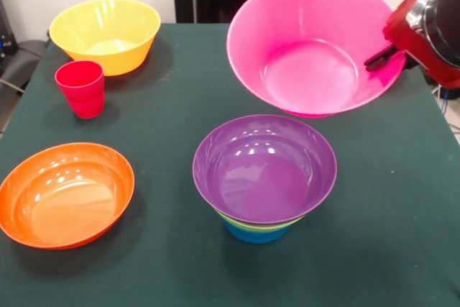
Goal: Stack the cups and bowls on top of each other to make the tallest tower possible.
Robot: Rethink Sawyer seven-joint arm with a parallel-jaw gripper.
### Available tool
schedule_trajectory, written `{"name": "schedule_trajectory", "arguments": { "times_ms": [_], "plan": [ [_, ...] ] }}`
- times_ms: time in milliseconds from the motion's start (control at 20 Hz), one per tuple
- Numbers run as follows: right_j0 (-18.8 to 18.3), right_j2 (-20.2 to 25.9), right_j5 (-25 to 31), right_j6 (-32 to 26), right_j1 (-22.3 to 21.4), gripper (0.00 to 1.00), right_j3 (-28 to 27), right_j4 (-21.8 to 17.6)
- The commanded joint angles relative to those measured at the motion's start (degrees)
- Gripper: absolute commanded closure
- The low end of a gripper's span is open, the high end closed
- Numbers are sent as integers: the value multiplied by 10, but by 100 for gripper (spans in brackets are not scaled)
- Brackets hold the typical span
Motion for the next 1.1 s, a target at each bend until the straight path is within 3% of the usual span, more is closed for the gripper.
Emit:
{"name": "schedule_trajectory", "arguments": {
  "times_ms": [50, 350, 500, 800, 1100],
  "plan": [
    [-31, -29, 50, 110, 21, 100, -75, 25],
    [-55, -78, 38, 106, 34, 100, -114, 73],
    [-55, -88, 26, 98, 33, 100, -109, 80],
    [-58, -99, -7, 74, 31, 100, -98, 80],
    [-49, -82, -54, 58, 32, 100, -68, 52]
  ]
}}
